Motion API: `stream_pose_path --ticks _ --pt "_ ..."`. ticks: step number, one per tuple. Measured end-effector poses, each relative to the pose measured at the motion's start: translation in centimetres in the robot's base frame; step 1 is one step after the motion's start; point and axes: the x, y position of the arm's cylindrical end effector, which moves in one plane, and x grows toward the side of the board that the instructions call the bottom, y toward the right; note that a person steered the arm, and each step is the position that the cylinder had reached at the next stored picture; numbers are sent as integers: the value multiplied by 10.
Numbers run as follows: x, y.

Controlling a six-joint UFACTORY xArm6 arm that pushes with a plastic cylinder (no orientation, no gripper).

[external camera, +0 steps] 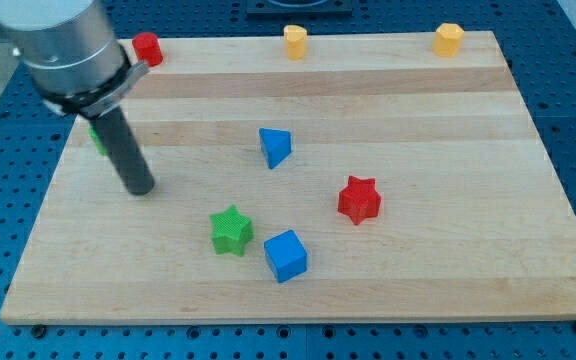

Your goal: Push the blue triangle to the right center

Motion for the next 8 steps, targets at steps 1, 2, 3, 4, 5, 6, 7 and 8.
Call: stream_pose_path --ticks 1,2,3,4,5,6,7,8 --pt "-25 39" --pt "-68 71" --pt "-60 97" --pt "-36 109" --pt "-44 159" --pt "-45 215" --pt "-45 271" --pt "-45 305"
